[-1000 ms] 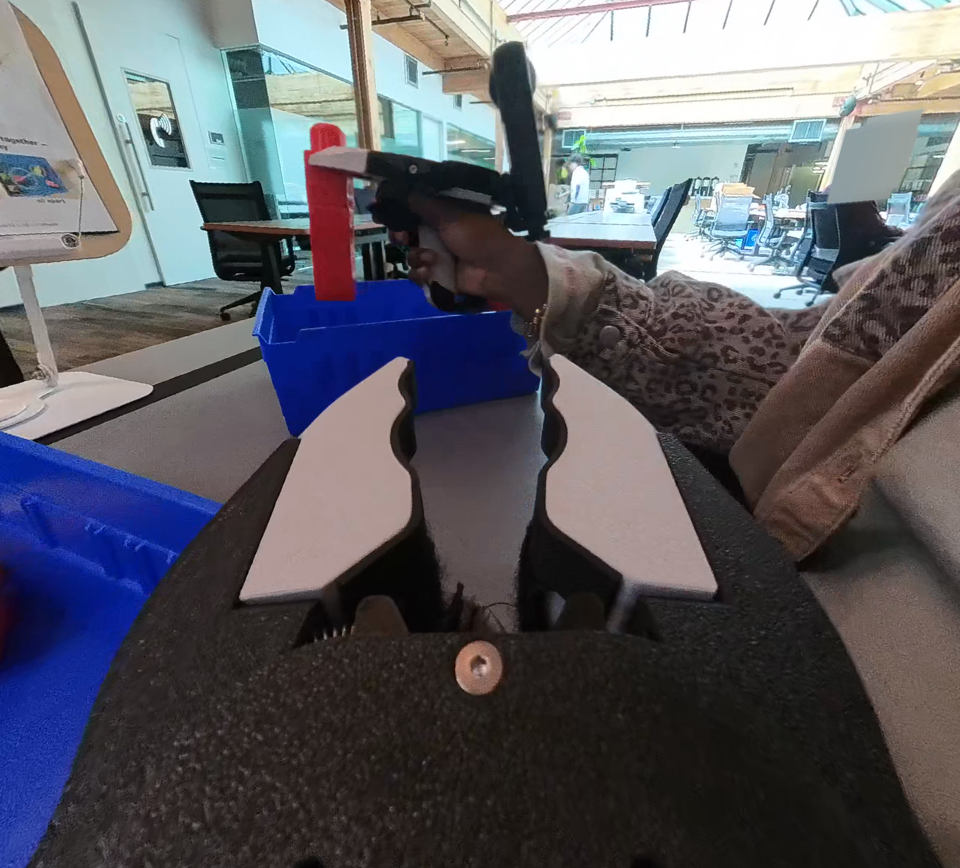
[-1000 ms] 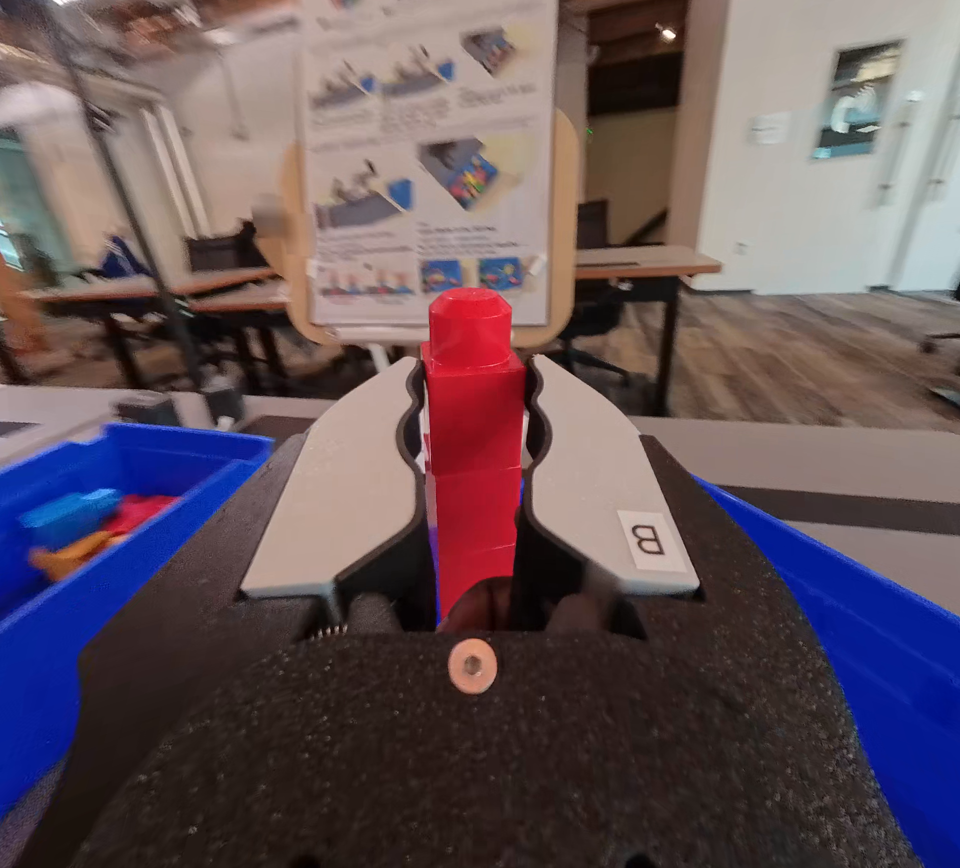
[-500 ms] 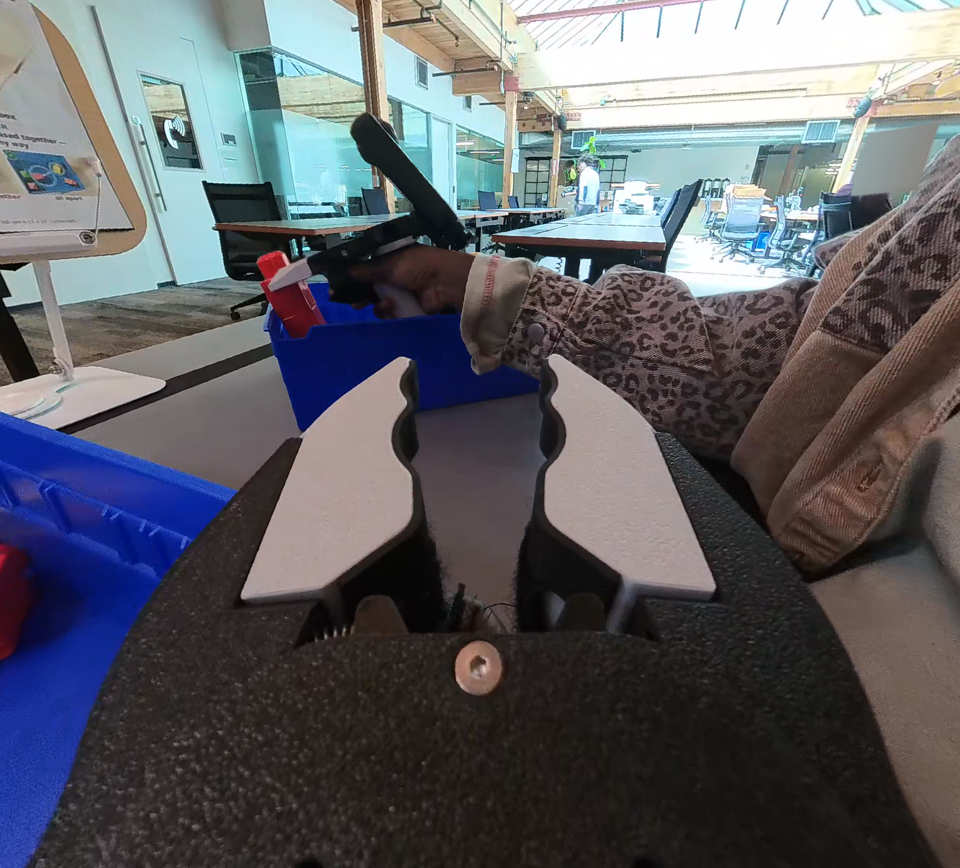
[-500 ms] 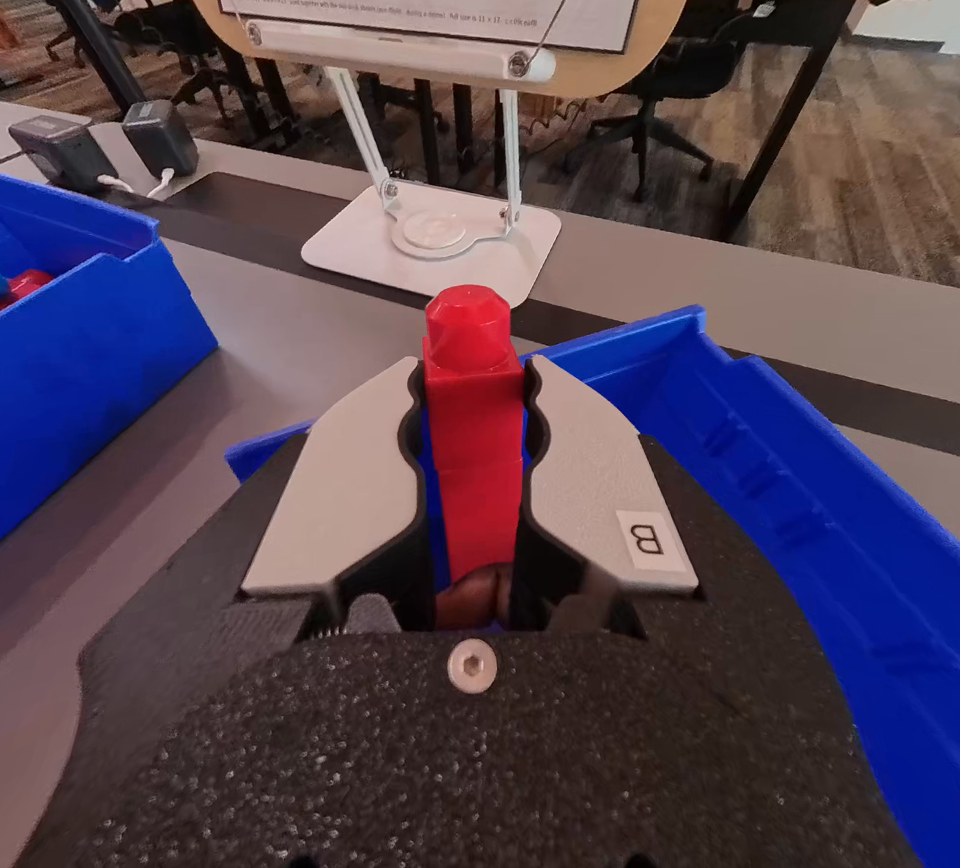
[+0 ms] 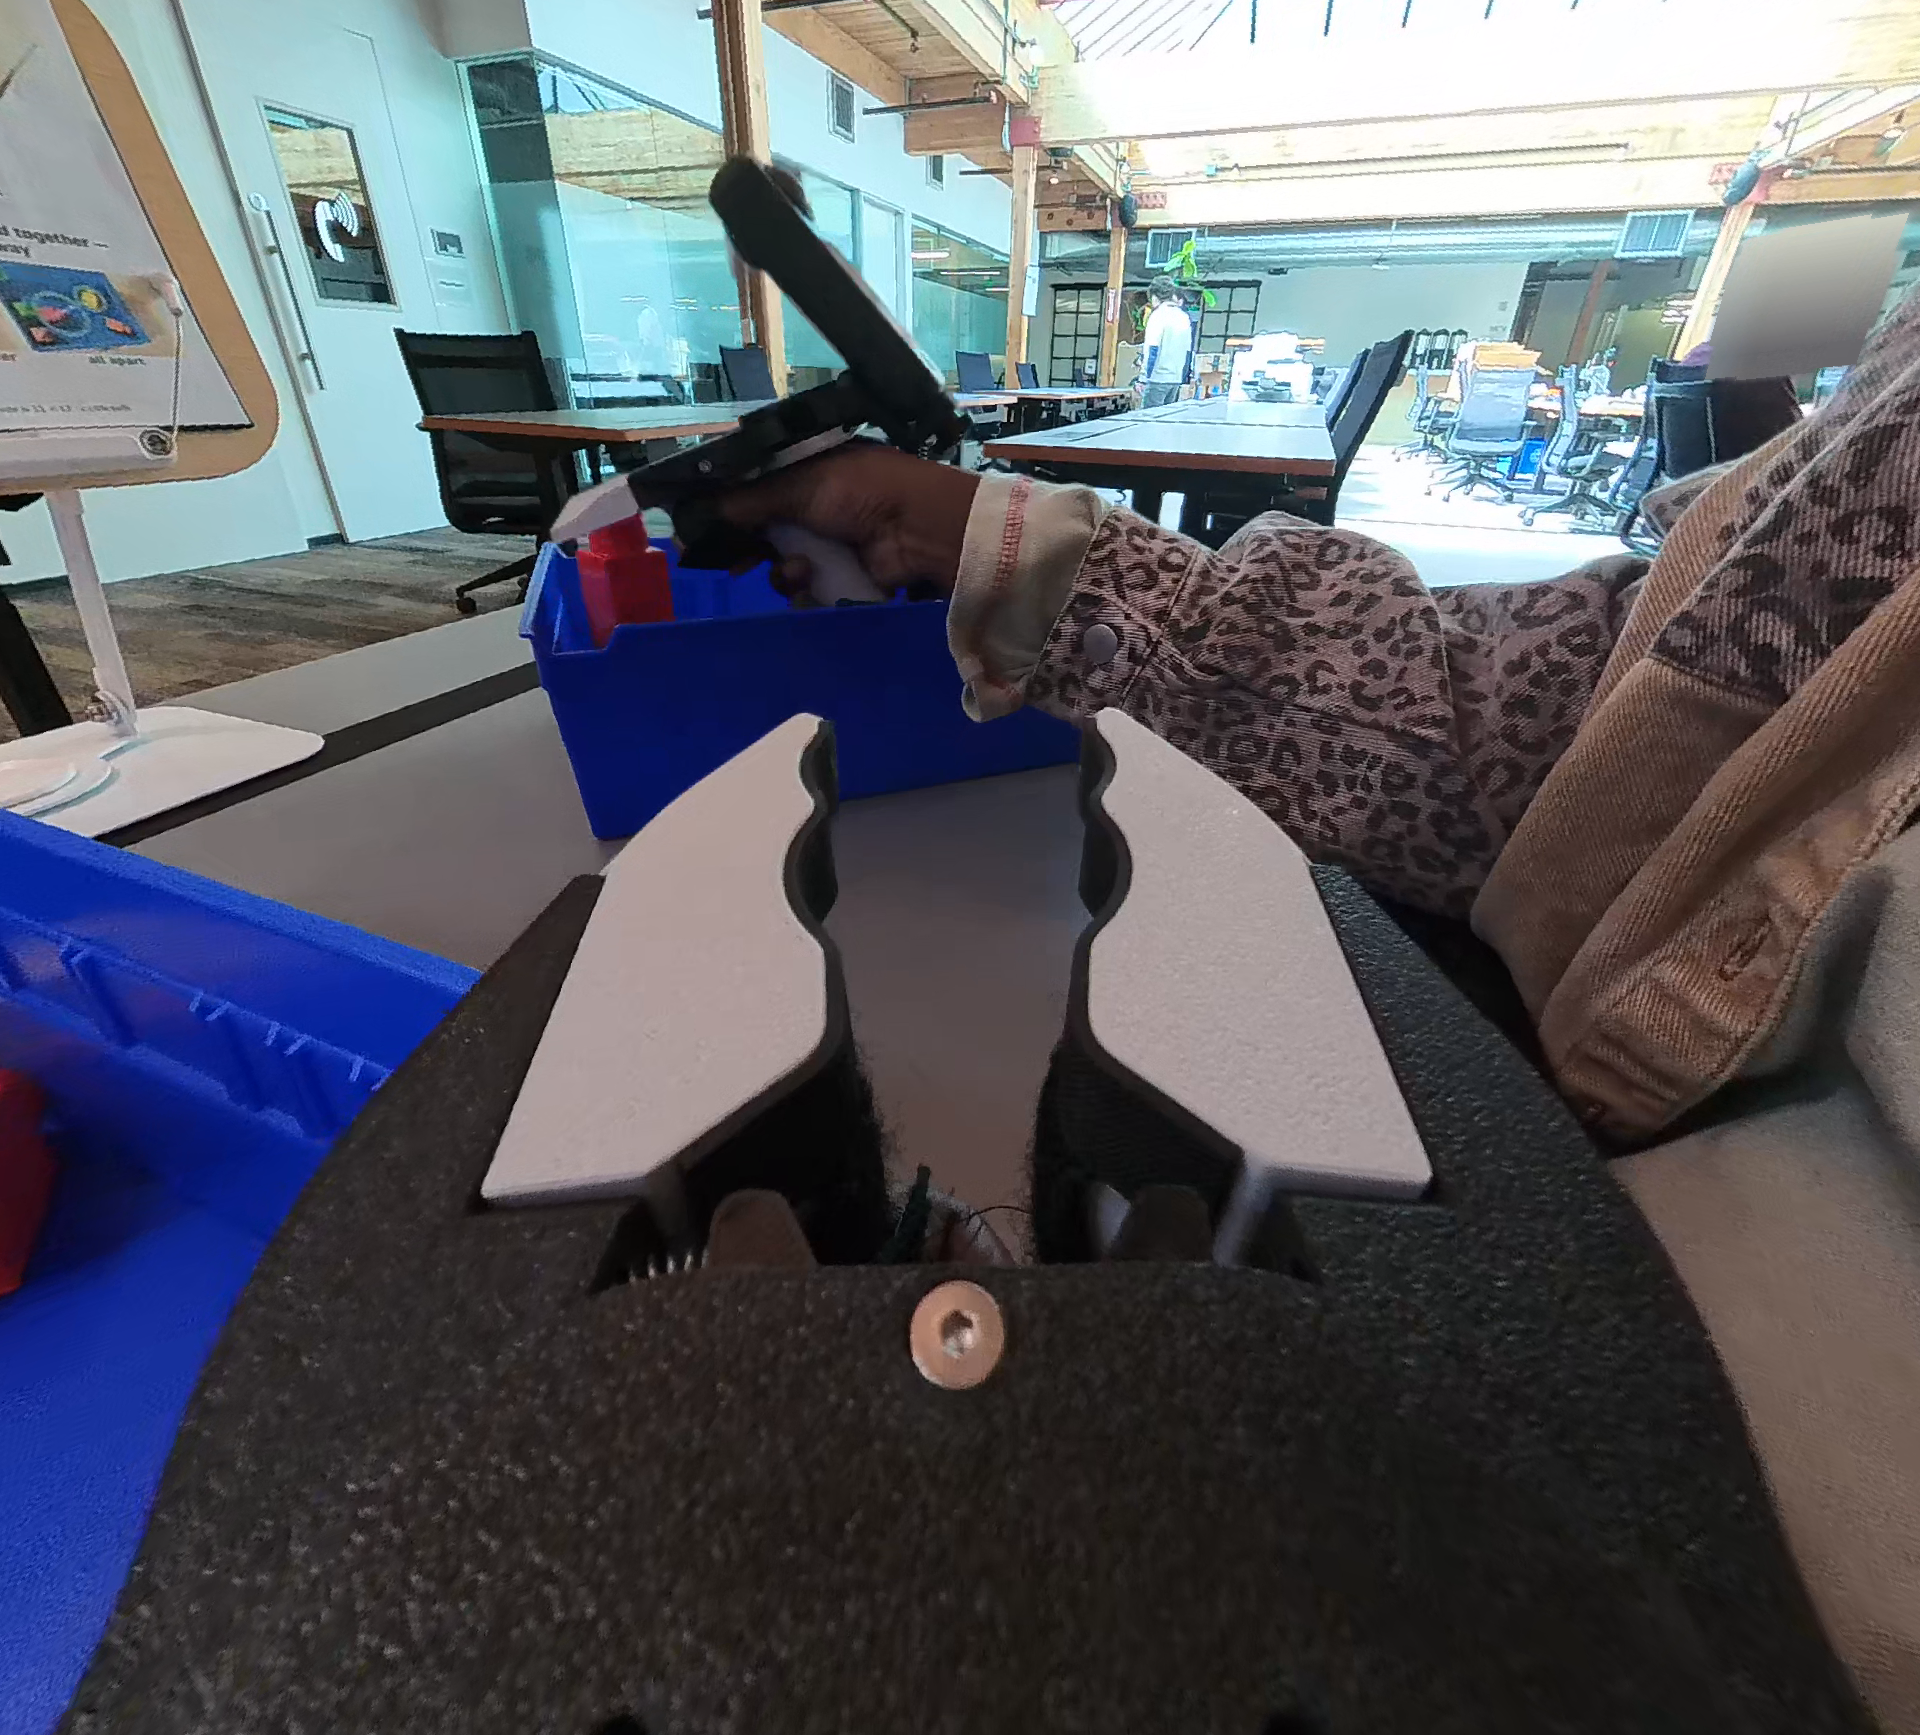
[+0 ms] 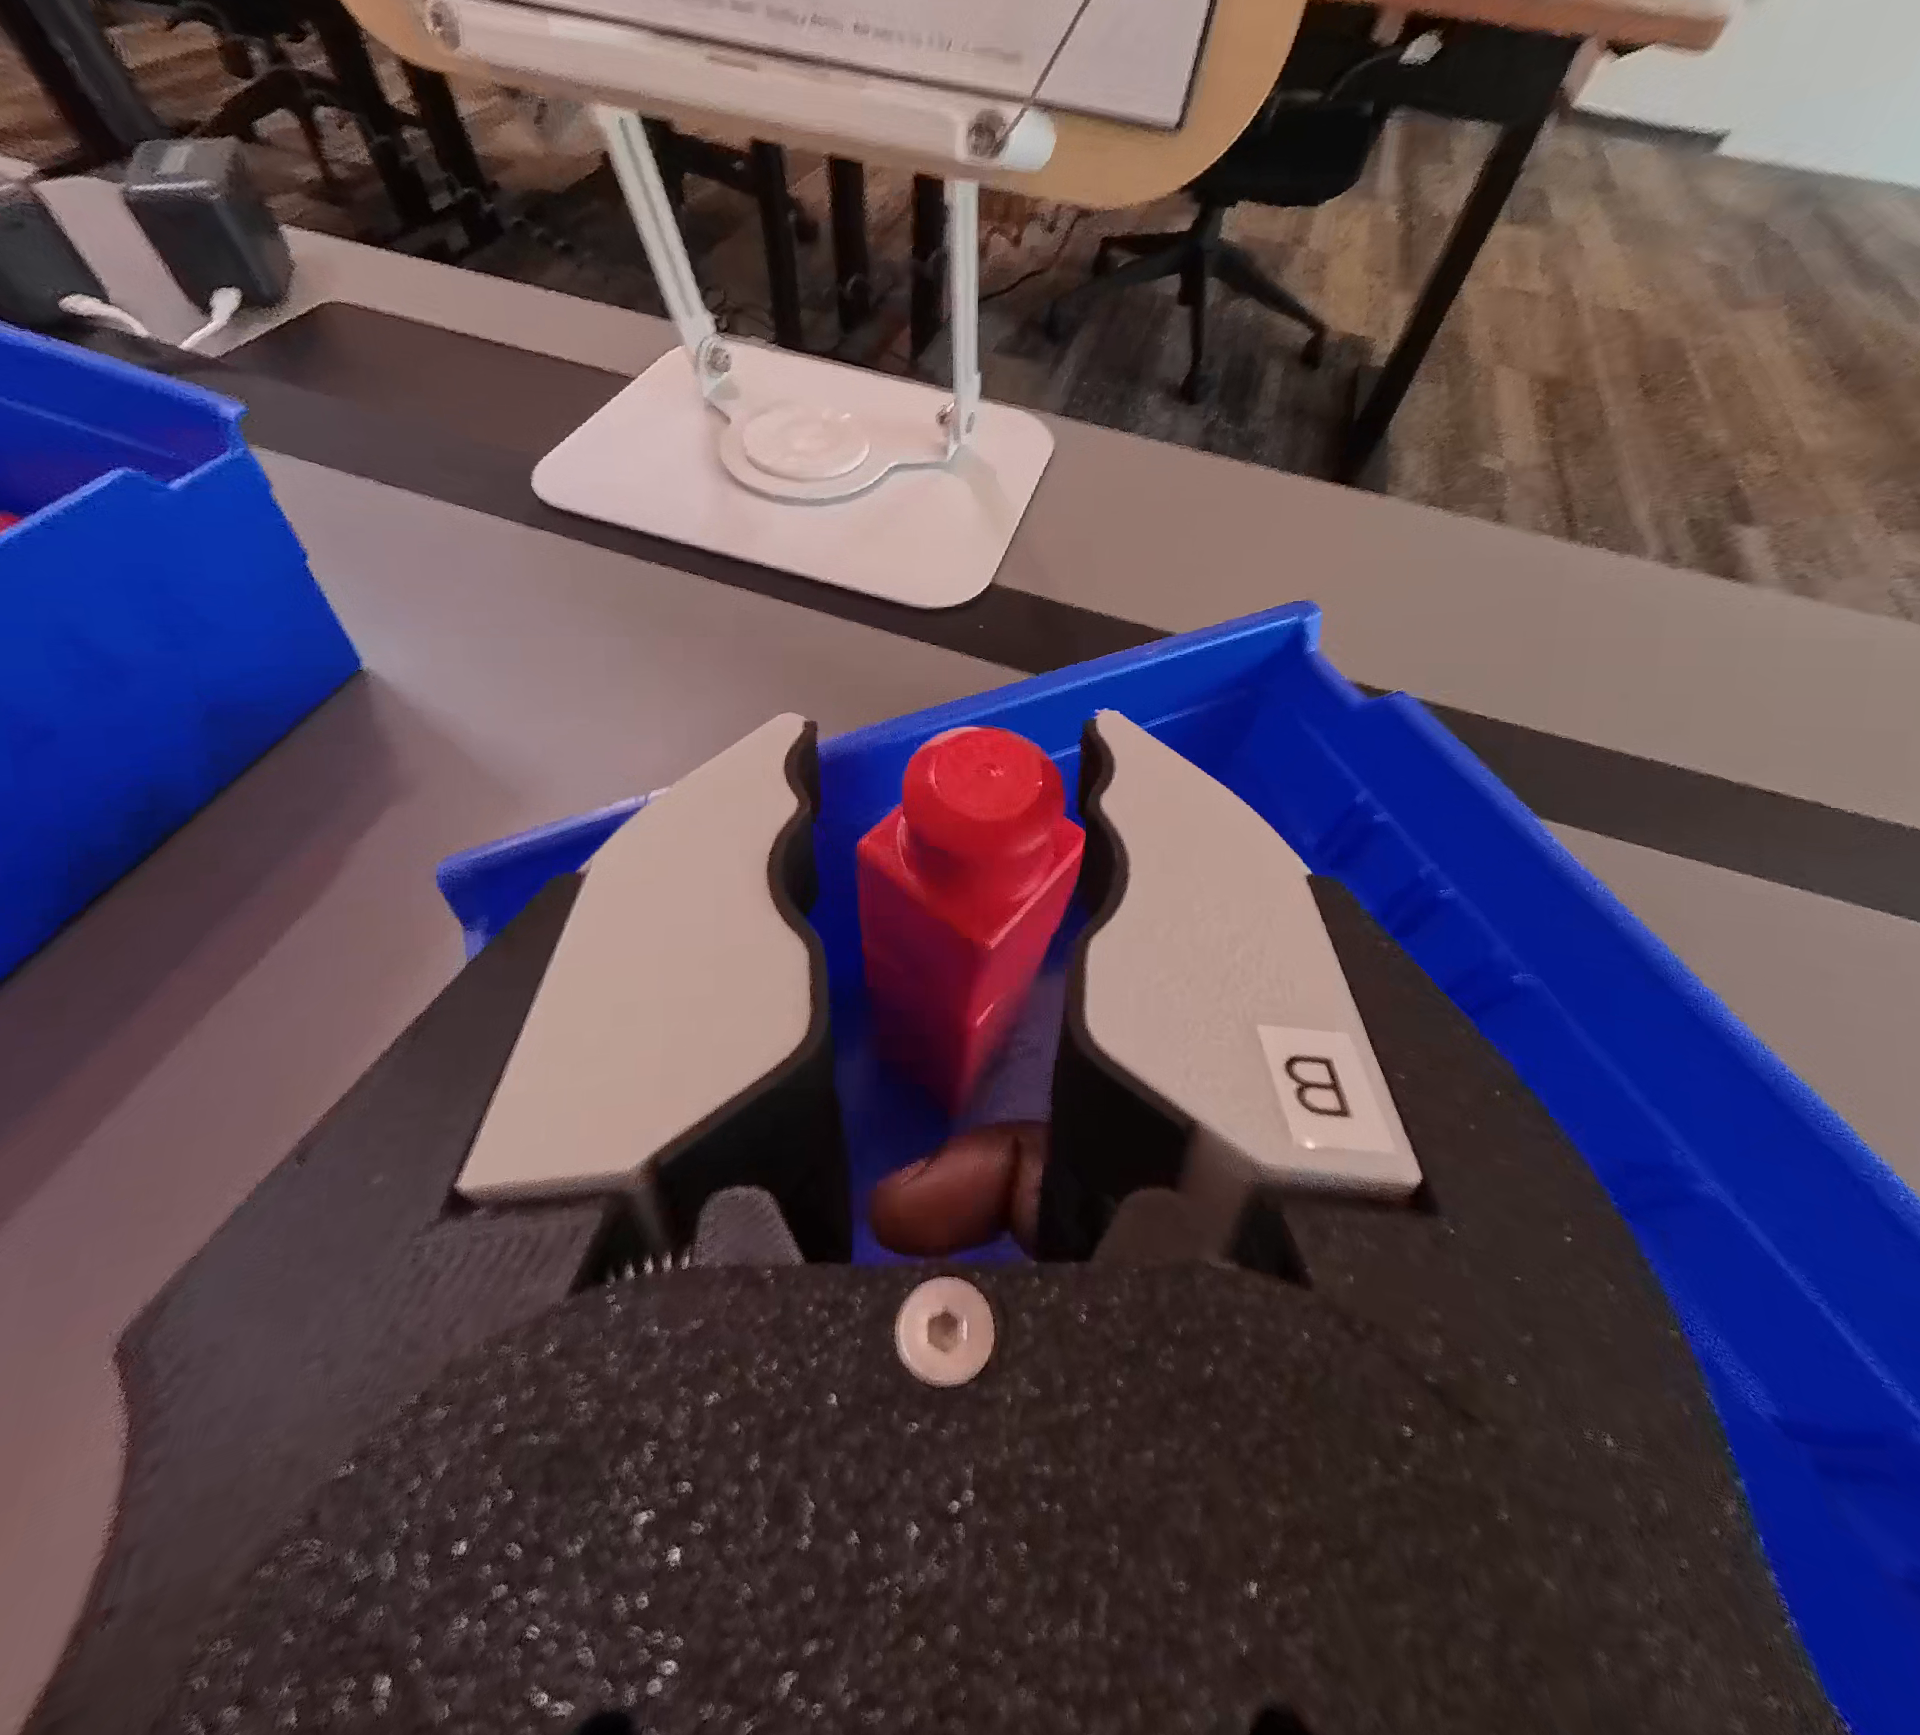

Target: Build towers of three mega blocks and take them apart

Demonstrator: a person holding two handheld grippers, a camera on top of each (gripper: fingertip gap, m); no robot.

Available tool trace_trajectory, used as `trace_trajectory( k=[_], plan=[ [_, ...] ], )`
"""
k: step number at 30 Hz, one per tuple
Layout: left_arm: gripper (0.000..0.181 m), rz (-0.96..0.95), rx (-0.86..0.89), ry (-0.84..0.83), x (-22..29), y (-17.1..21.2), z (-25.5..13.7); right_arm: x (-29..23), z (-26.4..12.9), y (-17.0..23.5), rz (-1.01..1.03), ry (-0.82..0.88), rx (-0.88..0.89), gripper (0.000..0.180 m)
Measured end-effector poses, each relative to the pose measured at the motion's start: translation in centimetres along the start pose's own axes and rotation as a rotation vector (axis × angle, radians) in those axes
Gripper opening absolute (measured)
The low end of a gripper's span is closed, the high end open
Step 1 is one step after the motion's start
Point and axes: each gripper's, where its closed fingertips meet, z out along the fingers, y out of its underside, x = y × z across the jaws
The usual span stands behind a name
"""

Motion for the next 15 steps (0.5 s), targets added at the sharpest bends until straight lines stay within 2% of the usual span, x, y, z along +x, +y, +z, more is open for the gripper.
trace_trajectory(
  k=[3, 6, 8, 10, 13, 15],
  plan=[
    [0.045, -0.004, -0.008, -0.001, 0.0, -0.2, 0.0, 0.9, -1.8, -2.1, -0.074, 0.145, 0.044, 0.066],
    [0.046, -0.009, -0.042, -0.046, -0.8, -1.0, -0.3, -1.5, -5.0, -5.0, -0.226, 0.192, 0.101, 0.070],
    [0.046, 0.006, -0.083, -0.101, -2.0, -2.1, -0.9, -5.3, -7.1, -5.8, -0.287, 0.097, 0.141, 0.071],
    [0.046, 0.009, -0.145, -0.207, -4.6, -3.3, -1.9, -9.6, -8.9, -4.6, -0.317, -0.059, 0.145, 0.070],
    [0.046, 0.007, -0.273, -0.337, -9.4, -4.2, -3.3, -15.2, -10.6, -0.5, -0.301, -0.298, 0.116, 0.069],
    [0.047, 0.001, -0.452, -0.409, -12.8, -2.9, -3.9, -17.6, -10.8, 2.4, -0.266, -0.406, 0.111, 0.067]
  ],
)
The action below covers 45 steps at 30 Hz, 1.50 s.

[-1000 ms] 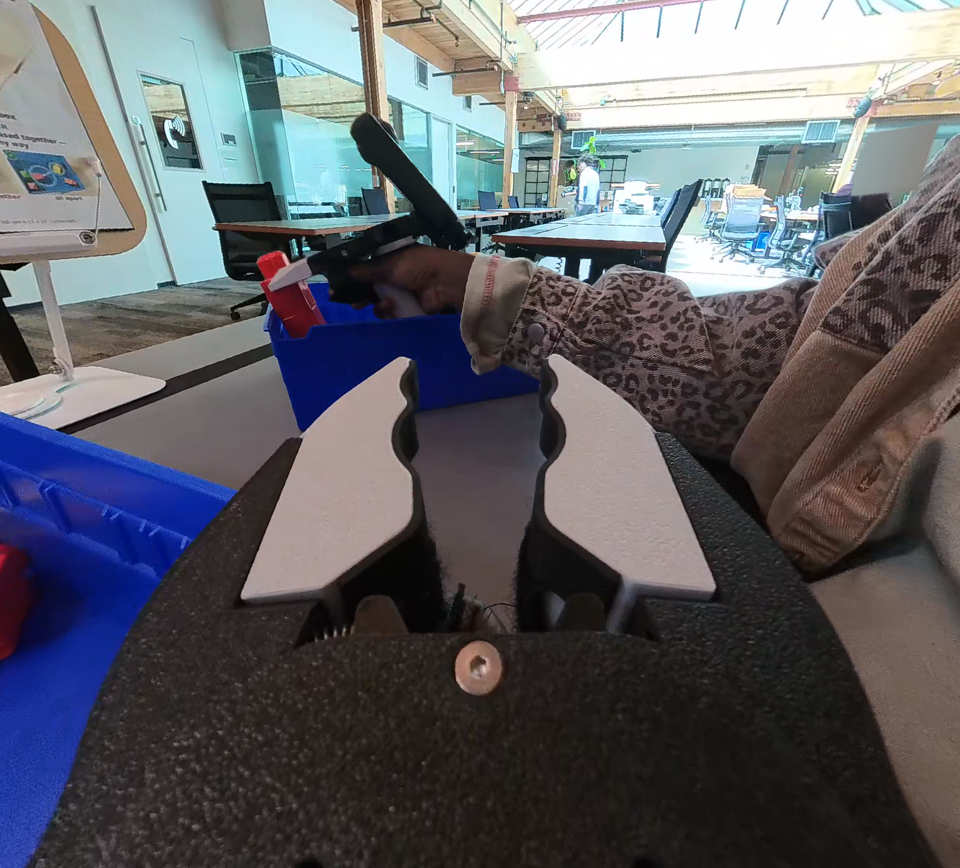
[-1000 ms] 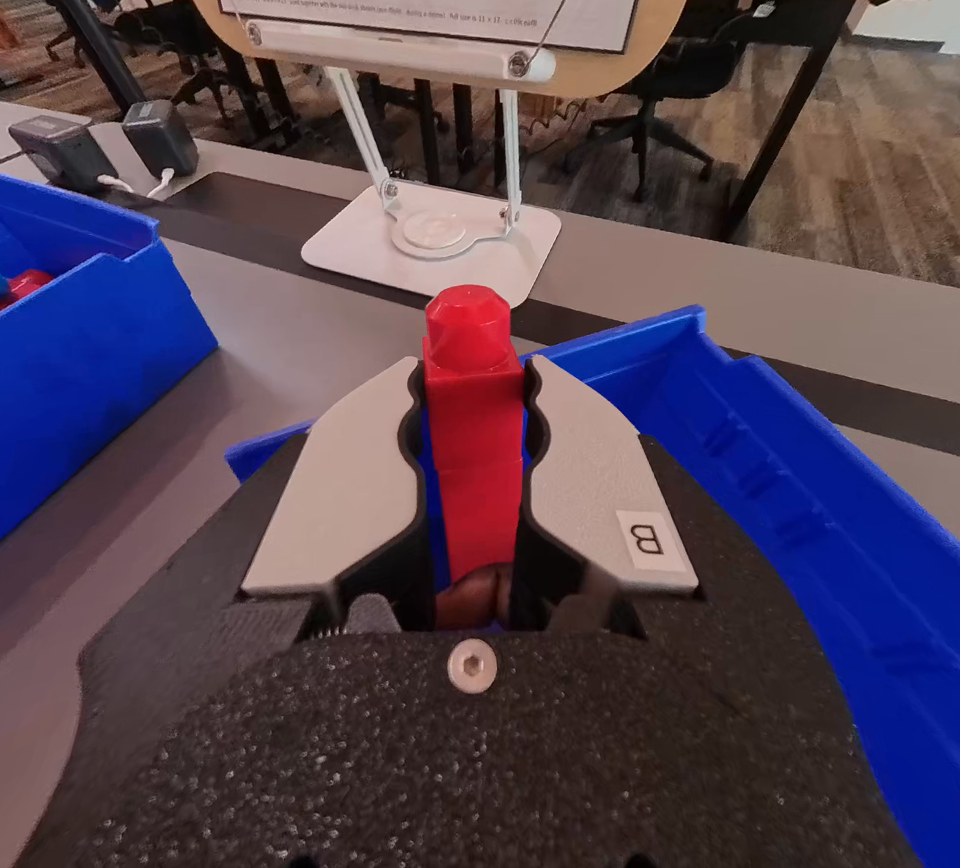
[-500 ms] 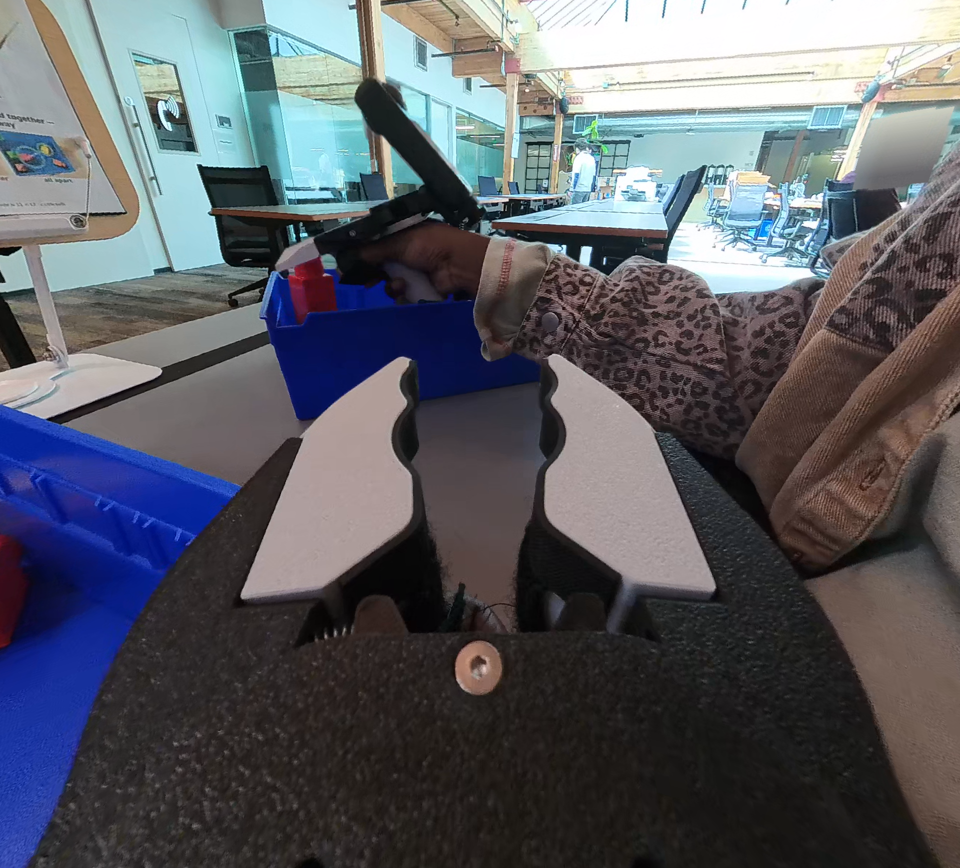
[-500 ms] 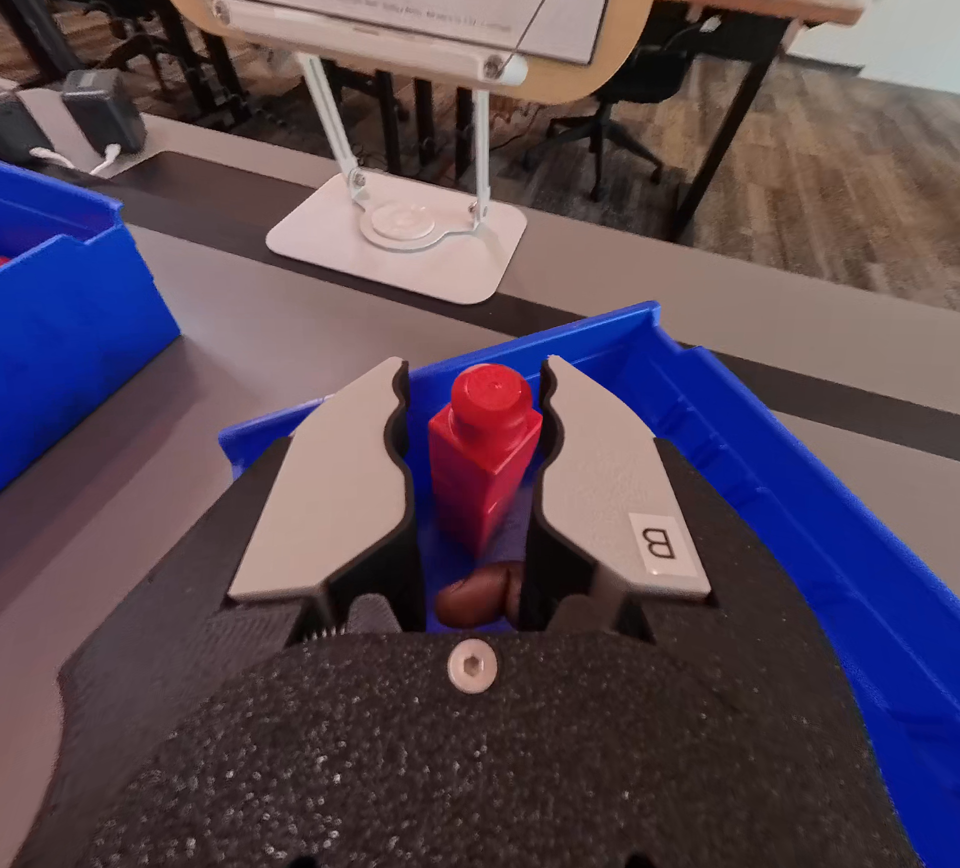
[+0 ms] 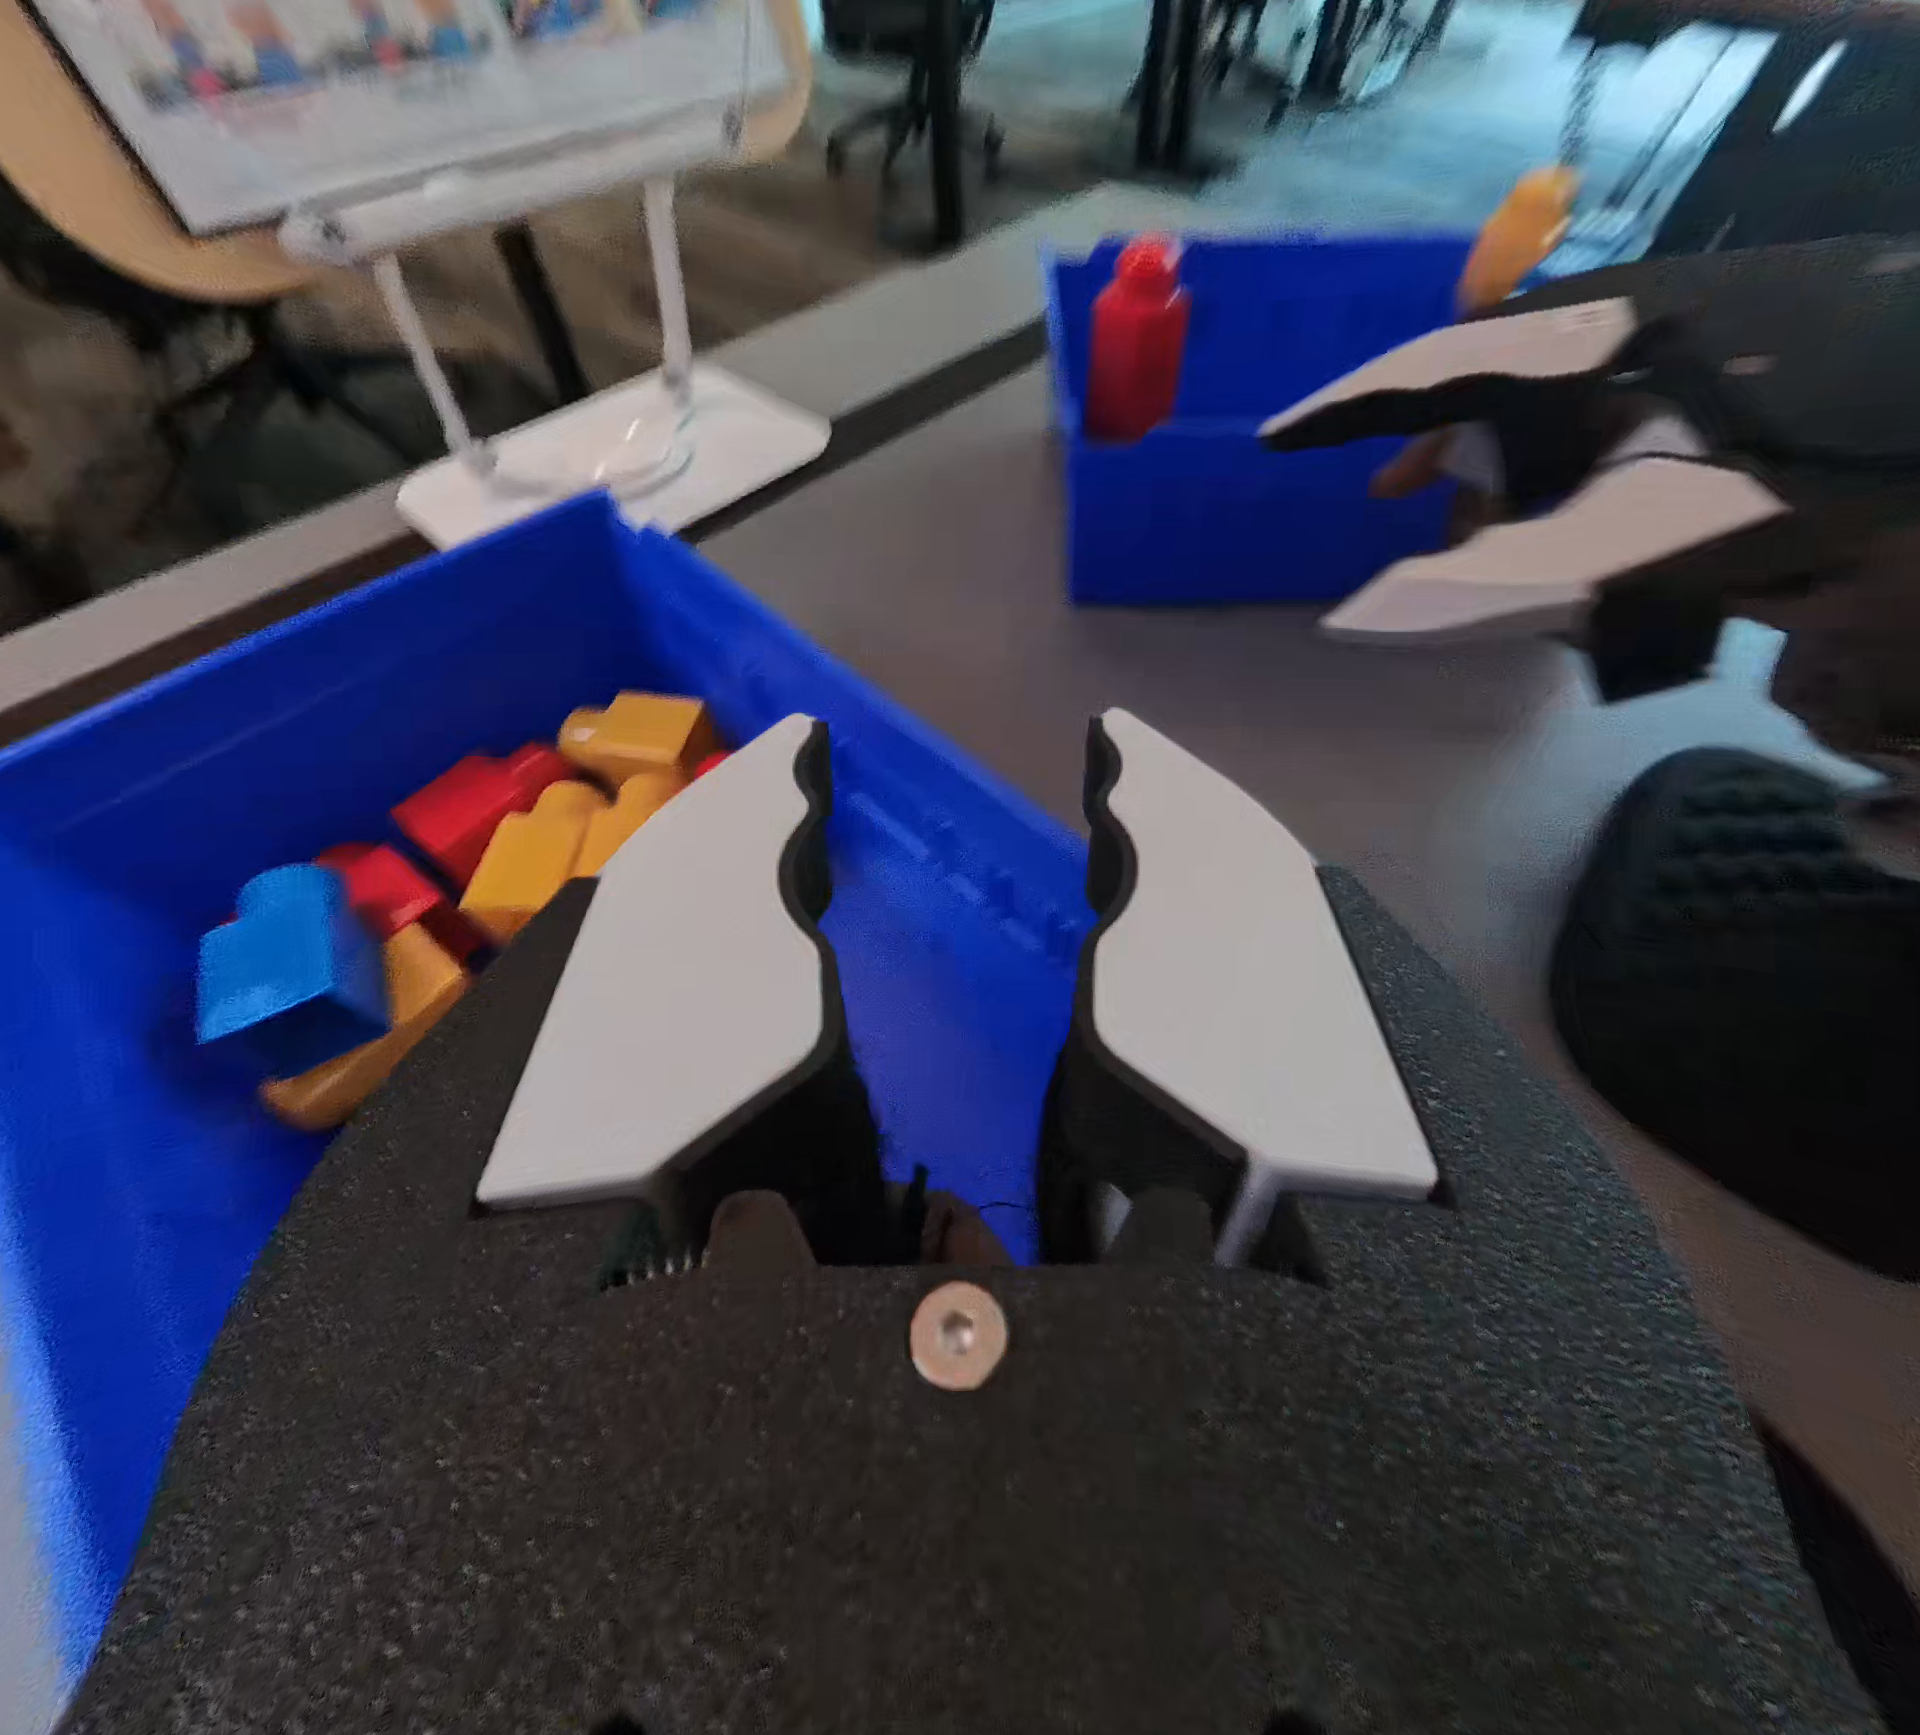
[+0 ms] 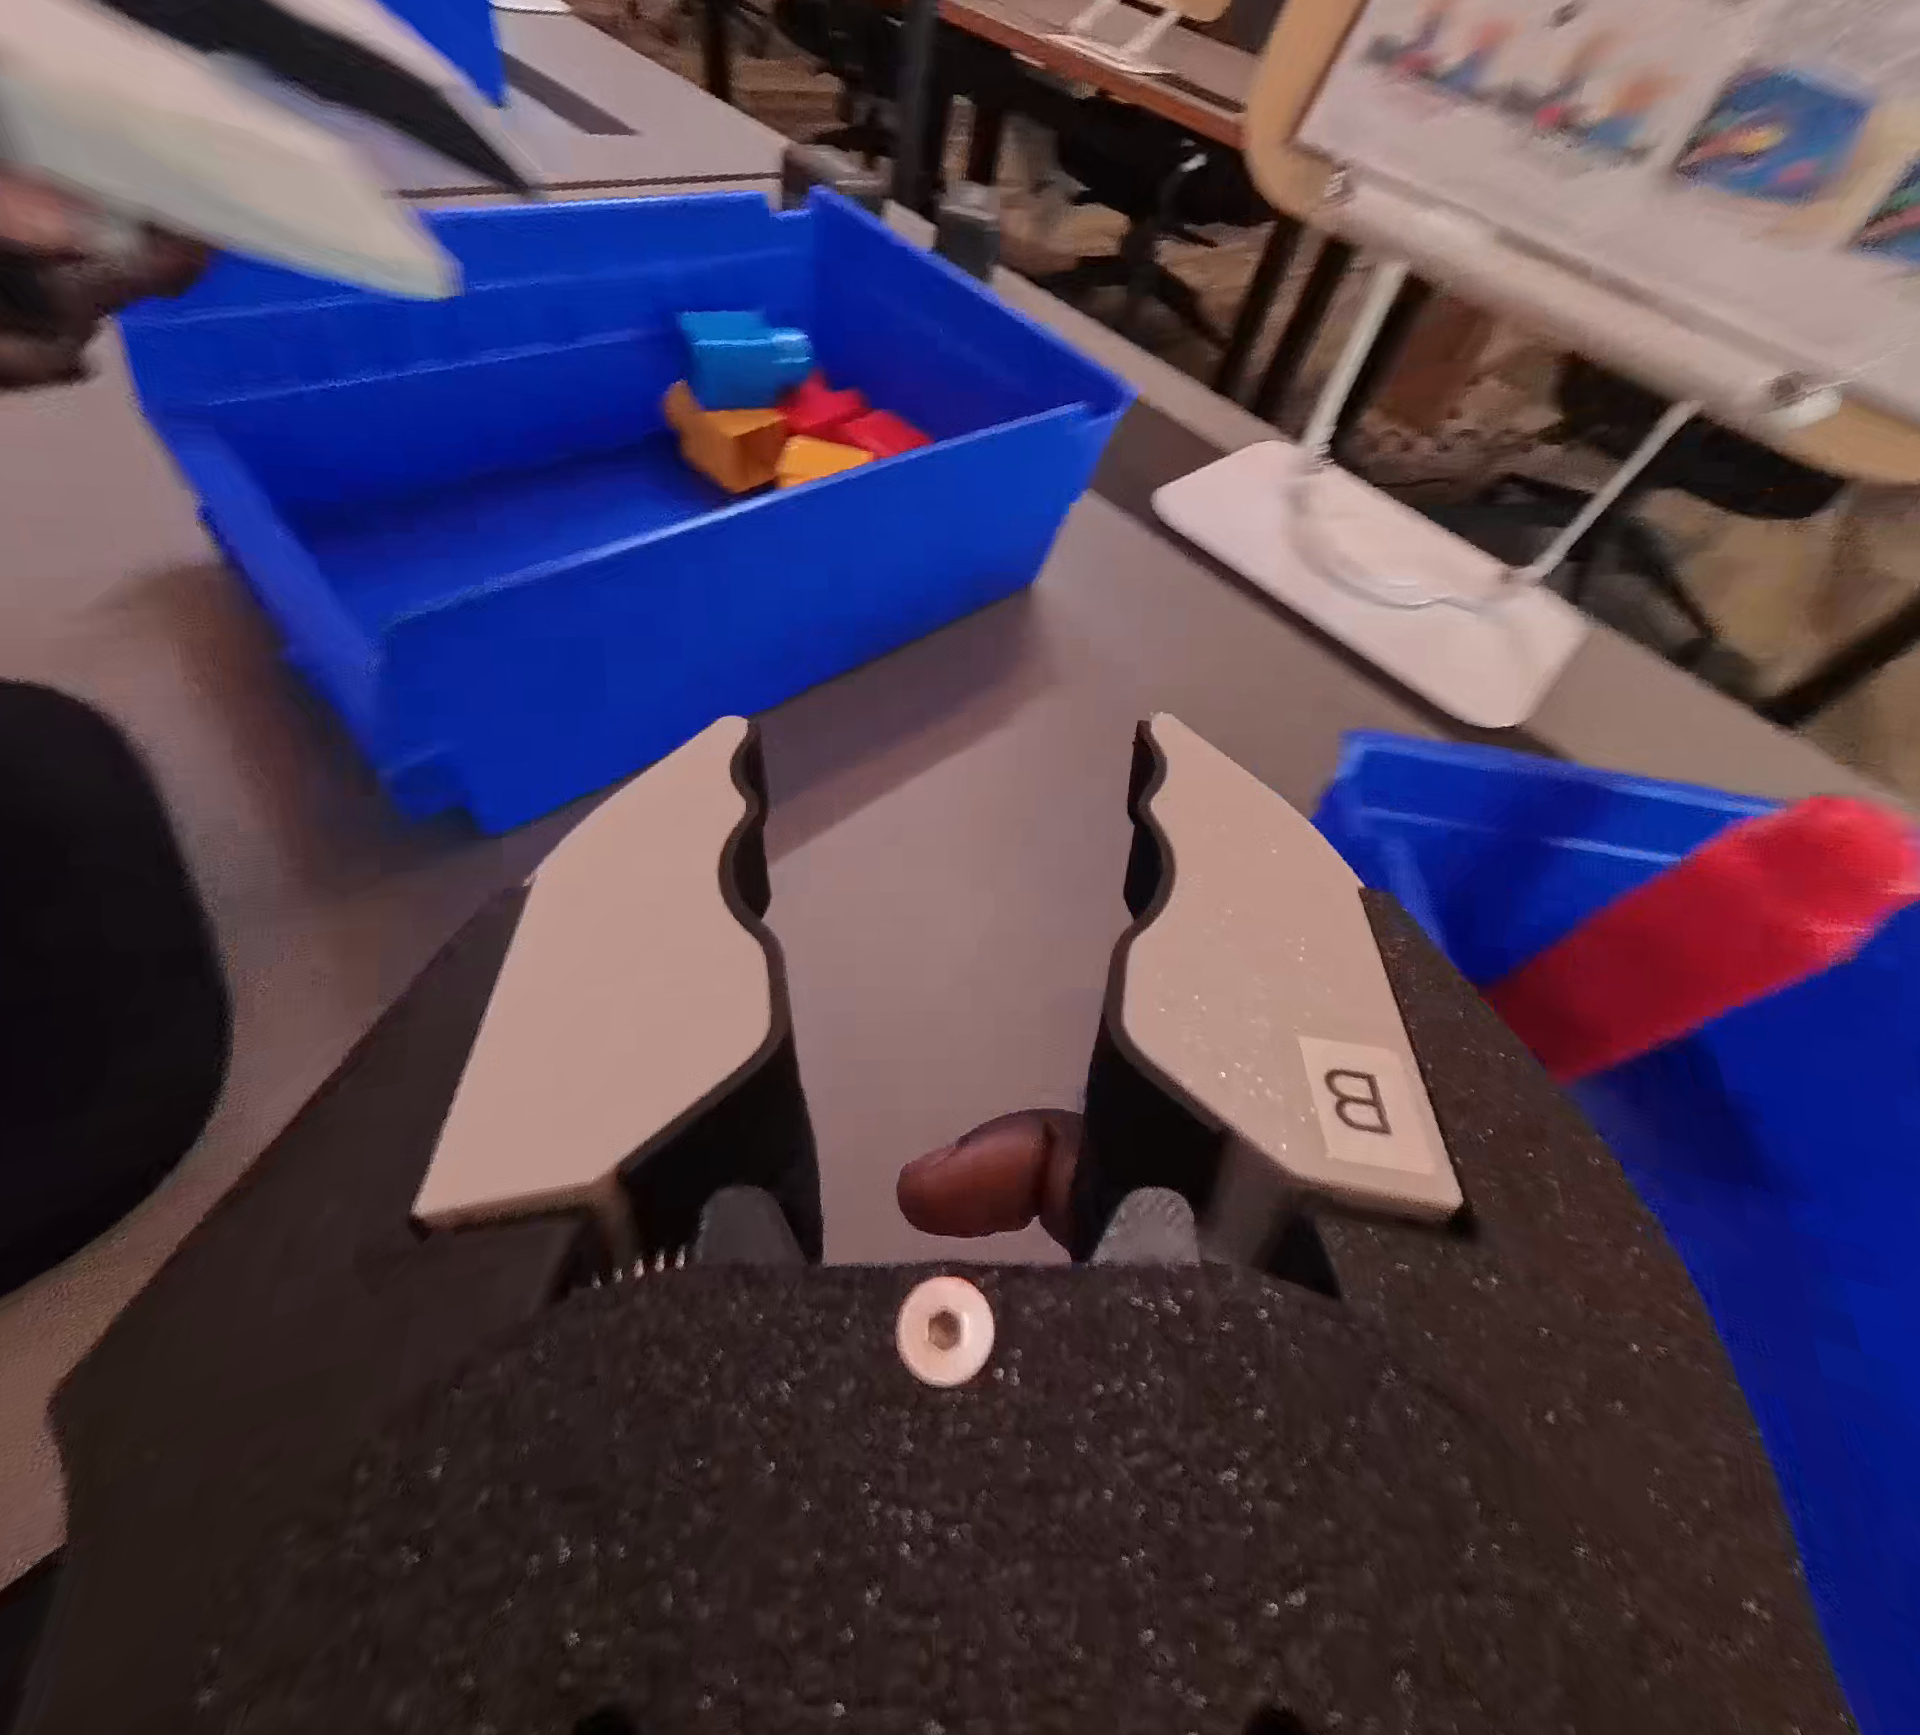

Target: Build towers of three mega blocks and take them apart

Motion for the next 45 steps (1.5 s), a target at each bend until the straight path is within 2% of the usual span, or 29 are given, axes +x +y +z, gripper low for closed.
trace_trajectory(
  k=[4, 7, 12, 15, 20, 23, 29, 40, 45],
  plan=[
    [0.039, 0.047, -0.324, -0.084, -4.6, 3.7, 4.4, -3.1, 1.4, 3.7, 0.122, -0.121, 0.001, 0.063],
    [0.036, 0.084, -0.457, -0.113, -6.5, 6.2, 7.6, -3.4, 1.5, 4.0, 0.103, -0.130, -0.006, 0.061],
    [0.041, 0.125, -0.622, -0.167, -8.6, 10.4, 10.7, -3.7, 1.5, 4.5, 0.128, -0.153, -0.012, 0.060],
    [0.043, 0.175, -0.578, -0.225, -9.5, 10.5, 11.4, -3.6, 1.5, 4.9, 0.117, -0.146, -0.023, 0.060],
    [0.043, 0.257, -0.615, -0.245, -9.5, 10.8, 10.9, -3.7, 1.5, 4.9, 0.115, -0.152, -0.022, 0.060],
    [0.039, 0.304, -0.546, -0.263, -9.4, 10.2, 10.8, -3.5, 1.4, 4.8, 0.124, -0.148, -0.011, 0.059],
    [0.043, 0.208, -0.541, -0.195, -8.8, 10.7, 10.6, -3.3, 1.6, 5.2, 0.115, -0.136, -0.028, 0.059],
    [0.038, 0.296, -0.550, -0.255, -9.5, 10.8, 10.8, -3.2, 1.8, 5.7, 0.111, -0.128, -0.050, 0.059],
    [0.050, 0.326, -0.586, -0.227, -8.9, 11.2, 10.7, -3.2, 1.9, 5.9, 0.122, -0.127, -0.053, 0.058]
  ],
)
